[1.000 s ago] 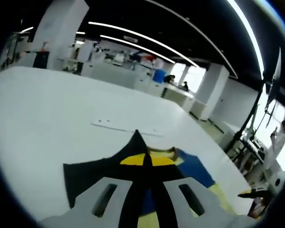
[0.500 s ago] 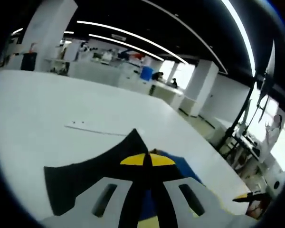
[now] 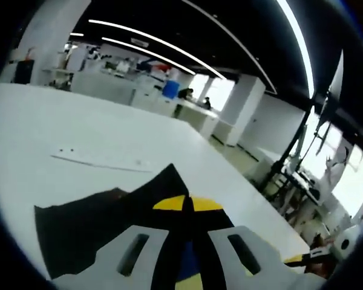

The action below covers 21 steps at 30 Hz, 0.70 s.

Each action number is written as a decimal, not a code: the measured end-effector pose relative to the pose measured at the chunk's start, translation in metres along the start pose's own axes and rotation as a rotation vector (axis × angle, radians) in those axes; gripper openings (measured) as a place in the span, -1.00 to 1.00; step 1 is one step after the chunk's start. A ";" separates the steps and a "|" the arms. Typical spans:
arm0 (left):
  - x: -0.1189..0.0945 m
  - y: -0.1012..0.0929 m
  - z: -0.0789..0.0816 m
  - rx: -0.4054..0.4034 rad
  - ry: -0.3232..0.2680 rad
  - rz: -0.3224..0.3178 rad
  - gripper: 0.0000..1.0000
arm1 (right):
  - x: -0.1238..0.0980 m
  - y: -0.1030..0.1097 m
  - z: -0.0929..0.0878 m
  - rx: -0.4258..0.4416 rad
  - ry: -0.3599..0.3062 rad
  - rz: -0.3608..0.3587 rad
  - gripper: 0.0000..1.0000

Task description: Fold the garment on the visible template until the final outline fits inside the template.

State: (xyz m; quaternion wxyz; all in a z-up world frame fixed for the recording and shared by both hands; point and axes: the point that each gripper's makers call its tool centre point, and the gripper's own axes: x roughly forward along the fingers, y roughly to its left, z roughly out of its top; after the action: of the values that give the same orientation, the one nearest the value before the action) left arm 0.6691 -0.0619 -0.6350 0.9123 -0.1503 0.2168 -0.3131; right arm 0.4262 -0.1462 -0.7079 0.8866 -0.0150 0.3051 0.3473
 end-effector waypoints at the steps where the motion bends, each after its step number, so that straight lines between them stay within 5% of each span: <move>1: 0.001 -0.002 -0.001 0.004 0.003 -0.006 -1.00 | 0.000 -0.001 0.000 0.000 0.001 -0.002 0.93; 11: 0.019 -0.034 0.001 0.001 -0.014 -0.086 -1.00 | 0.001 -0.003 -0.004 0.011 0.007 -0.003 0.93; 21: 0.039 -0.051 -0.016 -0.001 0.025 -0.111 -1.00 | 0.000 -0.008 -0.008 0.029 0.005 -0.017 0.93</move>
State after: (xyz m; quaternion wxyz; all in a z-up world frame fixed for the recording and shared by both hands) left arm 0.6631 -0.1273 -0.6395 0.8908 -0.1587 0.2194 -0.3650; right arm 0.4269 -0.1541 -0.7157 0.8889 -0.0054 0.3120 0.3353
